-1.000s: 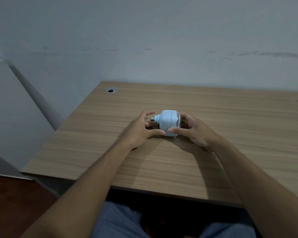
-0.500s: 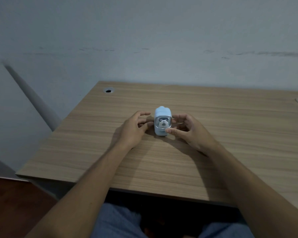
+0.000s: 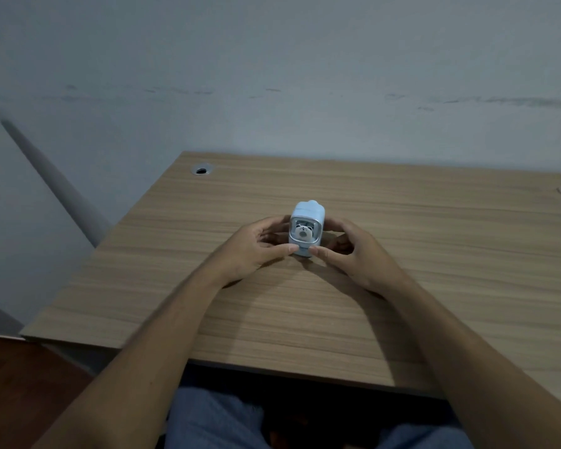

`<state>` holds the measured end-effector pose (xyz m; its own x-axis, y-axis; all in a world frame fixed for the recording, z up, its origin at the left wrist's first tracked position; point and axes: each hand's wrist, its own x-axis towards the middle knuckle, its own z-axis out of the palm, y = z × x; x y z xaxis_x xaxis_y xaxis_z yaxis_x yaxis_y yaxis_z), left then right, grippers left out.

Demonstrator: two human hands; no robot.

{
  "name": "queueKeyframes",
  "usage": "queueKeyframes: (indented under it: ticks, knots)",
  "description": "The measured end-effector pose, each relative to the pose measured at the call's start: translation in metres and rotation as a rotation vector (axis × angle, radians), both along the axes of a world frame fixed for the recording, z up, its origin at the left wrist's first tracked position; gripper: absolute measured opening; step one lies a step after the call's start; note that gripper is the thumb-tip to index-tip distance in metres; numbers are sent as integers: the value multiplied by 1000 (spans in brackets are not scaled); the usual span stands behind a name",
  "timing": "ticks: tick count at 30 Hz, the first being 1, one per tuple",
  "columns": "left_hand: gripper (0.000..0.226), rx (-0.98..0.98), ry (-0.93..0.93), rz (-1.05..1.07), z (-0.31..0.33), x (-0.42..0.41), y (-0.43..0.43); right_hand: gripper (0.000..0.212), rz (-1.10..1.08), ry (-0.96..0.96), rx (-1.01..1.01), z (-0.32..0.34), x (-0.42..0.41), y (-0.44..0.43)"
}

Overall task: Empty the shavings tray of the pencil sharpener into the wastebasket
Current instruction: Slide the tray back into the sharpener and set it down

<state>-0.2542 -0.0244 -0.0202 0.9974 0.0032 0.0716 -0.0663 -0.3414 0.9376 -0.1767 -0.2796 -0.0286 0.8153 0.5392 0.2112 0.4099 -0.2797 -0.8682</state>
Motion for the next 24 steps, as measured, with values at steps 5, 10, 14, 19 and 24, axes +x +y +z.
queueKeyframes:
  ticks: [5, 10, 14, 19, 24]
  knots:
    - [66, -74, -28, 47, -6, 11, -3, 64, 14, 0, 15, -4, 7, 5]
    - [62, -148, -64, 104, -7, 27, -6, 63, -60, -47, 25, -1, 21, 18]
    - [55, -177, -104, 148, -4, 51, -8, 63, -87, -80, 54, -8, 49, 28]
    - [51, -110, -131, 186, -1, 96, -7, 63, -141, -61, 70, -12, 95, 43]
    - [51, -36, -158, 186, -7, 152, 7, 62, -192, -135, 30, -9, 141, 64]
